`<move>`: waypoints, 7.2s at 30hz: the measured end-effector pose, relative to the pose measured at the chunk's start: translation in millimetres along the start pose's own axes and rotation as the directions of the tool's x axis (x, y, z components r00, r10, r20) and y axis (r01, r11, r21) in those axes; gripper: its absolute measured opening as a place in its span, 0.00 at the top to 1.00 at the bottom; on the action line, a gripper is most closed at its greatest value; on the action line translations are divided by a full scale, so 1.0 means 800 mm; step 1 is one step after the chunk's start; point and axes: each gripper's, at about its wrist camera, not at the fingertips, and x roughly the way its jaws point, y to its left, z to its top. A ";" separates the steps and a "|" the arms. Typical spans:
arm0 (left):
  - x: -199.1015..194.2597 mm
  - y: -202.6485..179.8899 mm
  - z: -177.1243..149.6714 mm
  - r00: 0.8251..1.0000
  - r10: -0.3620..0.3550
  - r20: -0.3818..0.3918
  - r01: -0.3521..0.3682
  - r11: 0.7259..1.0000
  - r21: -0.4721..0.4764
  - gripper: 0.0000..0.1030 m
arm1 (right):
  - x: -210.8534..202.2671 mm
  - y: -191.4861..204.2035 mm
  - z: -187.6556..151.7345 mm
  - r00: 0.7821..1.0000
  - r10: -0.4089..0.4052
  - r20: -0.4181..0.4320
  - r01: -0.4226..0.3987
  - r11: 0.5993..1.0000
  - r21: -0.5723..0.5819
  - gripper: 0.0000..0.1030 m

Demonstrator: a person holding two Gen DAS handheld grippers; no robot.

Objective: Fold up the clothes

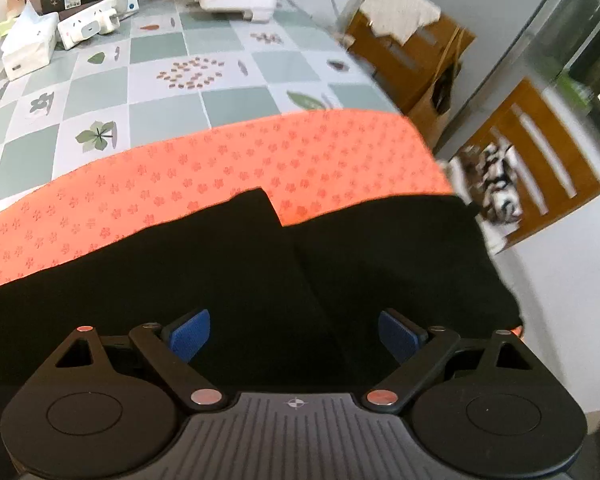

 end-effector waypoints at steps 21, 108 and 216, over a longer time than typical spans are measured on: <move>0.082 -0.041 0.024 0.914 0.389 -0.118 -0.354 0.904 0.241 0.64 | 0.006 -0.024 0.006 0.983 0.185 -0.018 -0.185 0.983 -0.016 0.77; -0.061 -0.032 -0.206 0.919 0.314 0.238 -0.181 0.873 -0.453 0.33 | -0.019 -0.208 0.148 1.000 -0.026 0.001 0.026 0.976 -0.215 0.71; -0.229 0.384 -0.243 0.943 -0.324 0.070 0.253 0.840 0.480 0.05 | 0.053 0.401 -0.256 0.734 -0.619 0.280 0.477 0.763 0.435 0.41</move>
